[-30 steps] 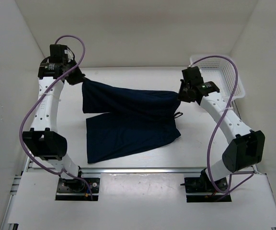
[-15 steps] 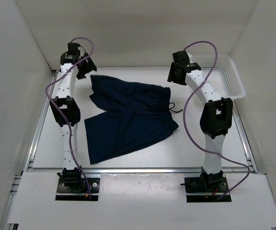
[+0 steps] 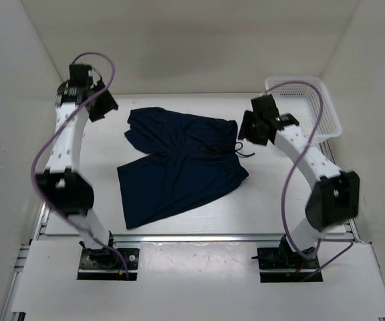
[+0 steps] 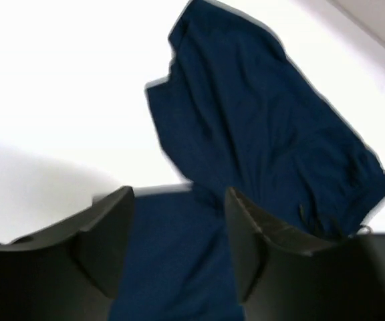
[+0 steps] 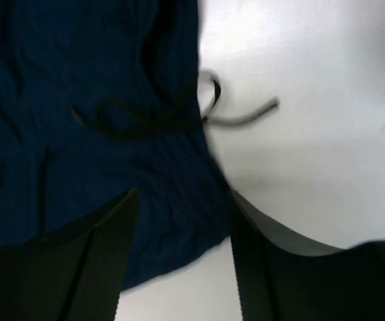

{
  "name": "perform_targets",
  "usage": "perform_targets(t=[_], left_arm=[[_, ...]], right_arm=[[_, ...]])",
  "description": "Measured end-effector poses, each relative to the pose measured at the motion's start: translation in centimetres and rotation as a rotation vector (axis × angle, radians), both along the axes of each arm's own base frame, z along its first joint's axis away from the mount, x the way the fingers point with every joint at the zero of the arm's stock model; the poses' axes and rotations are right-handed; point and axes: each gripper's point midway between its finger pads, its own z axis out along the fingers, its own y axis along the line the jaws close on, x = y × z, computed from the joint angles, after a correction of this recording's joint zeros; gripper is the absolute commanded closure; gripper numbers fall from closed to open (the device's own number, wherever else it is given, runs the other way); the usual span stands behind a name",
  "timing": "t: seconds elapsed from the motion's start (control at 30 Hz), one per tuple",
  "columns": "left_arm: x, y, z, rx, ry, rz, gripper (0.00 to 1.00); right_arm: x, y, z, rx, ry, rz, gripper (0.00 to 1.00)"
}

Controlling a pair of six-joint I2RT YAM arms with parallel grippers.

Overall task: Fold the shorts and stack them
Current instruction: Flatten the shorts out, then fold the shorts

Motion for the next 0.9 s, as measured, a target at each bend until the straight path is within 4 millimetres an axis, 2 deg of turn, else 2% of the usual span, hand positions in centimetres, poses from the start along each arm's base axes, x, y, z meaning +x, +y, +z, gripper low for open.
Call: perform_targets(t=[0.07,0.1,0.13,0.2,0.27,0.33,0.37,0.43,0.5,0.63,0.73,0.77,0.8,0.83,0.9], left_arm=[[-5.0,-0.4,0.8,-0.008,-0.015,0.001,0.38],[-7.4,-0.6,0.1,-0.019,0.006,0.0,0.38],[-10.1,-1.1,-1.5,-0.037,0.047,-0.001,0.35],[-14.3,-1.9,-5.9,-0.079,0.138,0.002,0.28],[-19.0,-3.2,-12.1,-0.133,0.316,0.01,0.26],[-23.7,-4.5,-17.2,-0.186,0.496,0.021,0.26],[-26.1,-5.2,-19.0,-0.213,0.577,0.031,0.26],[-28.9,-6.3,-20.5,-0.255,0.667,0.046,0.26],[-29.1,-7.0,-20.3,-0.283,0.66,0.047,0.26],[-27.6,-7.7,-19.0,-0.32,0.567,0.045,0.26],[-27.1,-7.8,-18.6,-0.329,0.541,0.047,0.27],[-27.1,-7.9,-18.6,-0.331,0.542,0.05,0.29],[-27.2,-7.9,-18.6,-0.332,0.545,0.052,0.4],[-27.2,-8.1,-18.6,-0.336,0.546,0.056,0.47],[-27.4,-8.5,-18.4,-0.338,0.547,0.054,0.5]], right_arm=[[-3.6,-0.1,-0.7,0.049,0.033,0.014,0.35],[-5.2,-0.2,-1.4,0.067,0.055,0.021,0.33],[-6.8,-0.3,-2.4,0.088,0.077,0.027,0.3],[-10.1,-0.4,-4.7,0.12,0.157,0.035,0.28],[-12.3,-0.4,-6.9,0.147,0.228,0.038,0.28],[-14.0,-0.2,-8.7,0.177,0.295,0.035,0.28],[-14.3,-0.1,-9.2,0.188,0.313,0.033,0.28],[-14.3,0.1,-9.9,0.215,0.33,0.023,0.29],[-13.5,0.4,-10.5,0.232,0.331,0.012,0.32],[-12.0,0.6,-13.0,0.245,0.359,-0.023,0.39],[-11.1,0.6,-14.6,0.252,0.375,-0.044,0.8],[-10.9,0.6,-14.9,0.259,0.376,-0.052,0.96],[-10.6,0.7,-15.1,0.265,0.374,-0.055,1.0],[-10.5,0.7,-15.1,0.274,0.371,-0.061,1.0],[-10.1,0.7,-14.9,0.287,0.359,-0.071,1.0]])
